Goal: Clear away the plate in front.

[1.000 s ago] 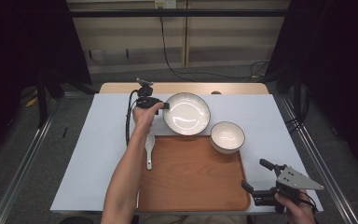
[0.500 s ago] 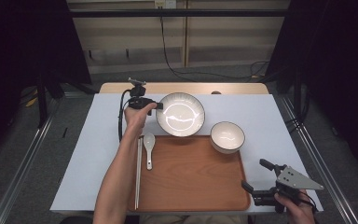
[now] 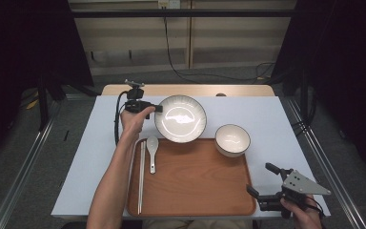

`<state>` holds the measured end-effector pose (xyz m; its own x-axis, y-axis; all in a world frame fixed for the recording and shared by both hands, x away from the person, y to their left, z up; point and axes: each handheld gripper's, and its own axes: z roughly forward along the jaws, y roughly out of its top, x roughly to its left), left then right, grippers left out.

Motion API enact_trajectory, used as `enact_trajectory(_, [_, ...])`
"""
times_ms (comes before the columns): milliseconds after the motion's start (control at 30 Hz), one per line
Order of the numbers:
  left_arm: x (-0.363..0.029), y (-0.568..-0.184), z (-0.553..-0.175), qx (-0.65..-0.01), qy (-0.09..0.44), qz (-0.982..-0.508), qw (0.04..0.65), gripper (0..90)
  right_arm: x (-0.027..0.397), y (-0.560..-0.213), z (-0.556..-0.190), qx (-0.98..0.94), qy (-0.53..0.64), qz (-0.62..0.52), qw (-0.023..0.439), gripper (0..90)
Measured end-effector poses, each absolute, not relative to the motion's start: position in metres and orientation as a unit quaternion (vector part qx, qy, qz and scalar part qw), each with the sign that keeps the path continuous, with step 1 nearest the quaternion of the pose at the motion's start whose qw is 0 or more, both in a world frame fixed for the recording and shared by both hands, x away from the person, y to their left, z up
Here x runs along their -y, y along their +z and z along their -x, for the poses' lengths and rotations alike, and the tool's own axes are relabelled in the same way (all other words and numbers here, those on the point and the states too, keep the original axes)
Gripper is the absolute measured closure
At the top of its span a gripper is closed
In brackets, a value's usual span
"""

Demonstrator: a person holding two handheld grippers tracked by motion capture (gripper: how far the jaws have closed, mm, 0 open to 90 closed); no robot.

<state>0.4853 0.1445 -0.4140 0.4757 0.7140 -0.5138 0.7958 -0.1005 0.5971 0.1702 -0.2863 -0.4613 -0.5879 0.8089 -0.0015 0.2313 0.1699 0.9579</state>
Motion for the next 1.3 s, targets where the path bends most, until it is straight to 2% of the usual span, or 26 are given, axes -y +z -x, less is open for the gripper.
enact_trajectory(367, [-0.158,-0.412,-0.466,-0.5,-0.047,-0.75,0.431,85.2,0.286,-0.461,-0.17,-0.716,0.529,-0.364,0.273,0.9])
enact_trajectory(500, [-0.159,-0.413,-0.461,-0.497,-0.063,-0.749,0.434,85.0,0.286,-0.462,-0.171,-0.716,0.529,-0.363,0.277,1.0])
enact_trajectory(633, [-0.158,-0.406,-0.453,-0.479,-0.056,-0.763,0.43,85.3,0.286,-0.46,-0.17,-0.713,0.533,-0.364,0.276,0.9])
enact_trajectory(1300, [-0.152,-0.414,-0.415,-0.43,-0.1,-0.781,0.441,85.1,0.284,-0.461,-0.172,-0.715,0.531,-0.362,0.275,1.0])
